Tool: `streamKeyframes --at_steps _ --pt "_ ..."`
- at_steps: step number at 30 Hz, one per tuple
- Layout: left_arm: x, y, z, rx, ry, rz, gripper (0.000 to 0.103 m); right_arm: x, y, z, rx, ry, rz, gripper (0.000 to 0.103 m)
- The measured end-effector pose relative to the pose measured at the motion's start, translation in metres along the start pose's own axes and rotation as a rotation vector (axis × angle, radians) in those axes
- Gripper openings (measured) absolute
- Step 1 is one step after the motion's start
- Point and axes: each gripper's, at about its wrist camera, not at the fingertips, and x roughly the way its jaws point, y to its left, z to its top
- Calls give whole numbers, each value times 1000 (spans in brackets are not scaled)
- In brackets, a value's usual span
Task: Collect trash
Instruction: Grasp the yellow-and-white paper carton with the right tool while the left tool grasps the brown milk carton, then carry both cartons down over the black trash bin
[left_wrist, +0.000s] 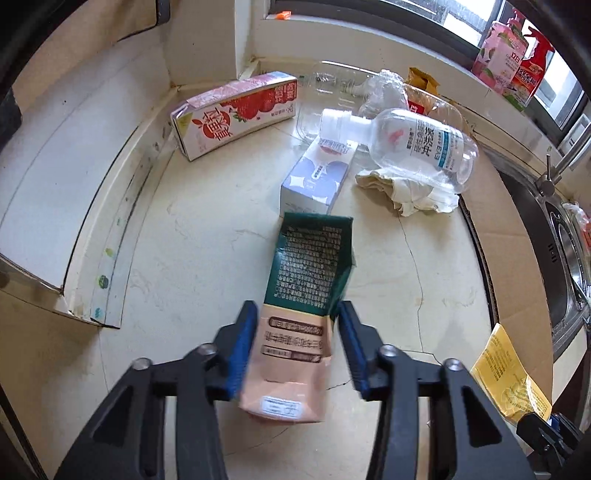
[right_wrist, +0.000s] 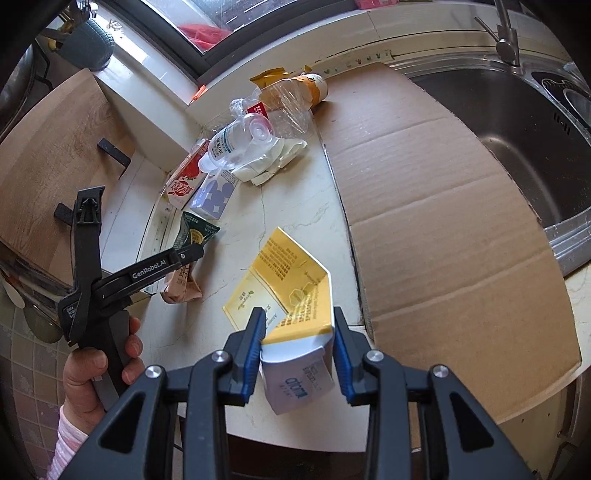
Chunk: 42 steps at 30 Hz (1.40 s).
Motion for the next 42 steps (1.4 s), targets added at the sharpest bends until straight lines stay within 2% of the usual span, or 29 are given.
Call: streamKeyframes --at_steps 4,14,22,29,35,42 --pt "-7 -3 -9 14 -20 39 37 -2 3 -5 -3 4 9 34" --pt "-71 -4 -57 -44 -58 24 37 -22 8 -20 -66 17 47 34" --pt "-136 -23 -119 -107 -93 38 37 -57 -7 -48 -160 62 98 34" --pt "-179 -56 -193 -152 -117 60 37 -86 -40 -85 -251 135 133 34" --pt "-179 -85 -264 -169 -77 70 37 -94 -71 -124 -329 208 137 34" --pt "-128 -98 -327 -217 56 56 37 -61 -110 -168 -333 315 96 34"
